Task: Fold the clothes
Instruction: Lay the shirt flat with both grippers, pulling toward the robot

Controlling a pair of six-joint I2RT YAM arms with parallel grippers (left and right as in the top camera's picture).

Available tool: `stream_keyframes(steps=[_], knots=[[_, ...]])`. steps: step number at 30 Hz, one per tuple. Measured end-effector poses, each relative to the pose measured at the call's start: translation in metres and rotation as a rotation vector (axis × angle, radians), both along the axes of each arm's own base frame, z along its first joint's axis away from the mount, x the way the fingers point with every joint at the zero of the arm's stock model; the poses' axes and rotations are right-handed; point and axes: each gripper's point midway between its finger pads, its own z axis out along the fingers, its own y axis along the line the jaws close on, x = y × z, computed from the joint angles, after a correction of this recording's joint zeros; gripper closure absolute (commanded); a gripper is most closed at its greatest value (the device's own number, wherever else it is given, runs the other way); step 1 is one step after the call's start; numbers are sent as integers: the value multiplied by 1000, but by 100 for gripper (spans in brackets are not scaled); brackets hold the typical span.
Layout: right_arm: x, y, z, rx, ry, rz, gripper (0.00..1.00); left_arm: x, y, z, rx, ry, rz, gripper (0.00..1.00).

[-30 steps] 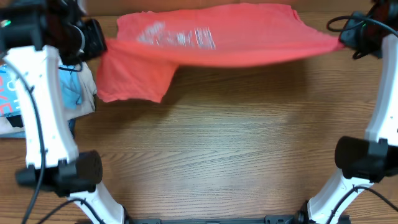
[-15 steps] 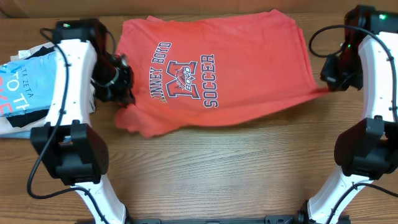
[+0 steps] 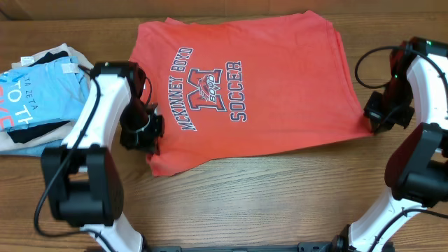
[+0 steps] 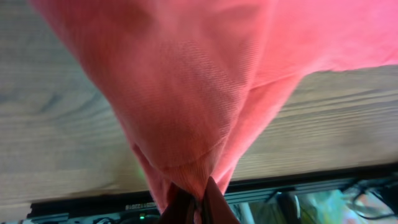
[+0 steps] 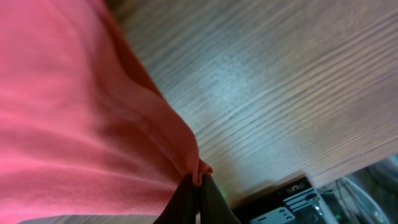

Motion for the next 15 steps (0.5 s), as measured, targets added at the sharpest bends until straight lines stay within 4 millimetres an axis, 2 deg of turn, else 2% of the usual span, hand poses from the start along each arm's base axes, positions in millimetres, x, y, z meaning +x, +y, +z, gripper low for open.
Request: stream_keyframes(steps=[4,10,15], knots=[[-16,2,-2,8,0,-17,96,-22,8,1,36,-31,26,96],[-43,2,2,9,-49,-62,96,-53,40,17,192,-99,154,96],[-58,2,6,9,-93,-96,96,-57,66,40,267,-235,332,96]])
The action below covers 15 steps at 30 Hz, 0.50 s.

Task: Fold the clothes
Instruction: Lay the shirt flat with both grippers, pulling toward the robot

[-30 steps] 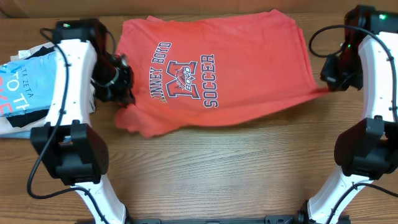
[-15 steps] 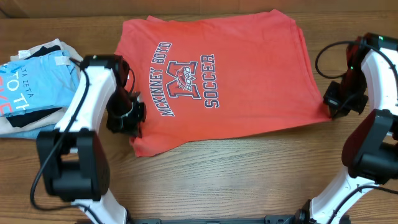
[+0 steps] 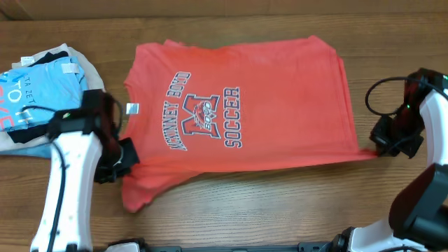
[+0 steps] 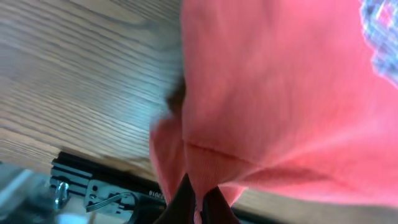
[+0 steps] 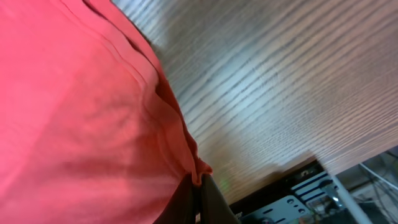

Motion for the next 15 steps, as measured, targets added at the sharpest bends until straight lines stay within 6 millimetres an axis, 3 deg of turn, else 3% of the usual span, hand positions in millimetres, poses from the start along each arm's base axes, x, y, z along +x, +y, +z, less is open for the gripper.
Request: stream_keyframes(steps=[4,9,15], knots=[[-1,2,0,8,-5,-3,96,-6,3,8,3,-19,40,96],[0,3,0,16,-11,-4,96,-12,3,3,0,6,43,96],[1,5,0,24,-15,-6,96,-7,3,1,1,-16,43,96]])
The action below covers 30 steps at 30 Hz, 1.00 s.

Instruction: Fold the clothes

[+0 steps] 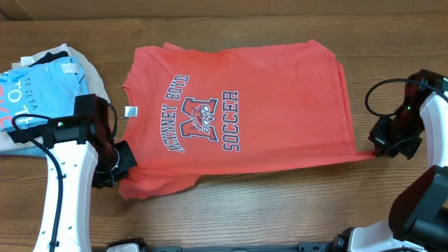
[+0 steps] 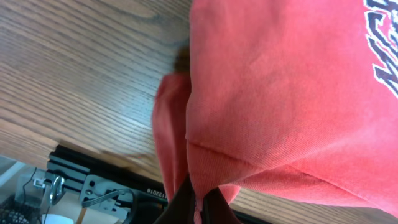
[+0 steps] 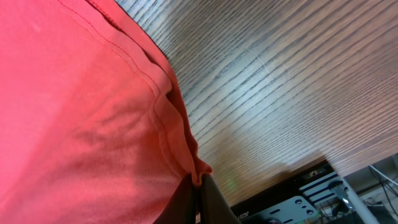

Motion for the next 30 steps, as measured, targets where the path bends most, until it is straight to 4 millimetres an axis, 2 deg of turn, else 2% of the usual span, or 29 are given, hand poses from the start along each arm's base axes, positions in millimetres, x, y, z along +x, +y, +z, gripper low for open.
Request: stream_keyframes(steps=[9,14,17,20,21,22,23,24,27,30], knots=[[3,1,0,6,-13,0,96,6,-1,0,-6,-23,0,96],[16,7,0,52,-77,24,96,33,-12,3,-75,-139,-20,96],[26,8,11,62,-130,36,96,49,-18,21,-114,-214,-50,96],[53,3,50,30,-283,55,96,78,-18,65,-110,-364,-102,96],[62,1,69,13,-352,62,96,88,-18,83,-102,-422,-117,96],[73,-2,98,-17,-448,72,96,97,-18,108,-93,-494,-136,96],[77,-2,116,-36,-504,80,96,103,-17,125,-85,-546,-149,96],[81,-2,146,-65,-589,89,96,107,-17,144,-73,-598,-158,96],[76,2,224,-149,-808,115,96,105,-18,201,-40,-748,-185,96],[57,10,284,-224,-976,132,96,89,-21,253,-4,-900,-206,96]])
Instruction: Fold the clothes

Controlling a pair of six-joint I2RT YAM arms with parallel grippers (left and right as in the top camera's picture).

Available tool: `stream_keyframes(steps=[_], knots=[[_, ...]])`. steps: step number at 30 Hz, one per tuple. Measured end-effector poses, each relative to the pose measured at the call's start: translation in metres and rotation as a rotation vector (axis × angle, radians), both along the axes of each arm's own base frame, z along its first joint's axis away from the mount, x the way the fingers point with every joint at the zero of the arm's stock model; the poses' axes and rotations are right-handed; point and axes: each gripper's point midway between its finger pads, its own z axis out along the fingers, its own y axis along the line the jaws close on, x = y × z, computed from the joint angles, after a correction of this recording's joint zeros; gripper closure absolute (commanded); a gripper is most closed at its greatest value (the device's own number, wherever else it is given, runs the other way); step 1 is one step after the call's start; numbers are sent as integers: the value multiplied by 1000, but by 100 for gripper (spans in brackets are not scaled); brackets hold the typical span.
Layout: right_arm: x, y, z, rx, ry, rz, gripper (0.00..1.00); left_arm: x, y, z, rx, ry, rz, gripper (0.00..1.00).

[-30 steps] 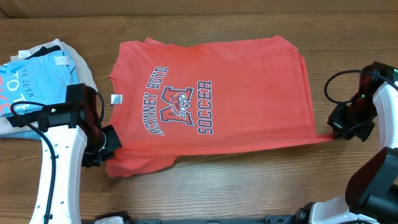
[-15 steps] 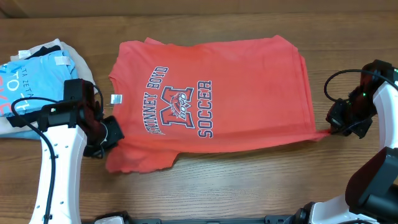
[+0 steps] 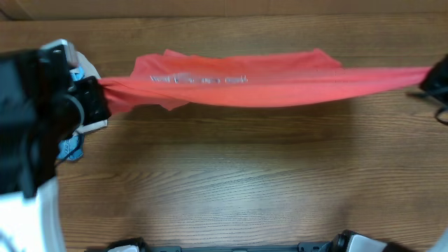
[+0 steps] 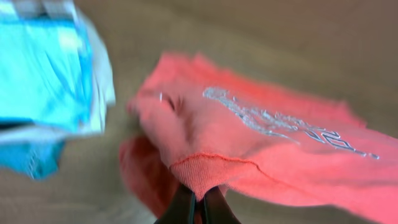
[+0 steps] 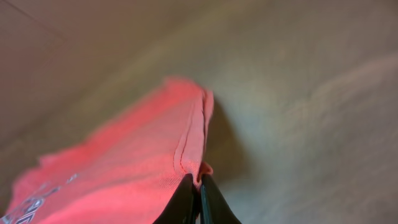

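The red T-shirt (image 3: 266, 85) hangs stretched in the air between both arms, seen edge-on from overhead as a long band with its print foreshortened. My left gripper (image 3: 98, 94) is shut on the shirt's left corner, the hem pinched between its fingers (image 4: 198, 200). My right gripper (image 3: 428, 78), at the right frame edge, is shut on the opposite corner, with red cloth (image 5: 155, 186) caught between its fingertips (image 5: 199, 194). The shirt's far edge (image 3: 238, 59) still hangs lower, toward the table's back.
A pile of other clothes, a light blue shirt (image 4: 43, 68) on top, lies at the table's left behind my left arm (image 3: 28, 126). The wooden table (image 3: 238, 182) spreads beneath the lifted shirt. Its front edge has a black rail (image 3: 238, 246).
Both grippers have risen high off the table with the shirt's corners. The shirt, flat on the table before, now hangs stretched between them in the air.
Both grippers were shut on the near corners of the red shirt lying askew. Half a second on, the shirt had shifted leftward and lay squarer. Then it lay flat and straight. Now it is lifted and pulled taut.
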Motion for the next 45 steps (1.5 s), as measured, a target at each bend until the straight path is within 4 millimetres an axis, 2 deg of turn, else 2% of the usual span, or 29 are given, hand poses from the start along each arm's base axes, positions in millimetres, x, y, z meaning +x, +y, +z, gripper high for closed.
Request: stream_keyframes(steps=[4,8,13,16,18,21,24,27,28,30,33,35,36,38,40,42,43,45], knots=[[-28,12,57,-67,-171,1,96,-34,-4,52,29,-175,5,96],[-49,17,88,-115,-269,-11,96,-68,0,82,66,-291,52,96],[-61,19,111,-158,-348,-27,96,-97,9,104,96,-392,132,96],[-59,18,112,-158,-349,-28,96,-98,13,106,102,-397,156,96],[-50,14,105,-148,-322,-27,96,-90,15,101,98,-373,162,96],[-23,5,82,-109,-234,-21,96,-67,17,86,89,-303,158,96],[15,-7,46,-49,-116,-3,96,-29,19,62,70,-199,139,96],[62,-19,2,20,-11,24,96,28,22,38,46,-131,109,96],[82,-23,-11,40,1,37,96,59,23,29,37,-127,94,96],[119,-30,-28,64,-14,63,96,105,24,18,21,-150,67,96],[160,-35,-32,94,-99,90,96,173,22,8,-14,-233,12,96],[171,-34,-23,112,-156,96,96,199,19,11,-38,-288,-19,96],[174,-32,-15,118,-186,100,96,206,18,17,-45,-311,-27,96],[173,-30,11,109,-254,106,96,210,16,46,-50,-384,-43,96],[167,-28,47,76,-340,108,96,202,16,95,-35,-501,-54,96],[154,-24,76,47,-399,108,96,179,20,155,-9,-635,-52,96],[145,-21,90,29,-425,111,96,163,24,178,7,-684,-45,96],[123,-15,112,2,-457,108,96,125,32,211,39,-734,-20,96]])
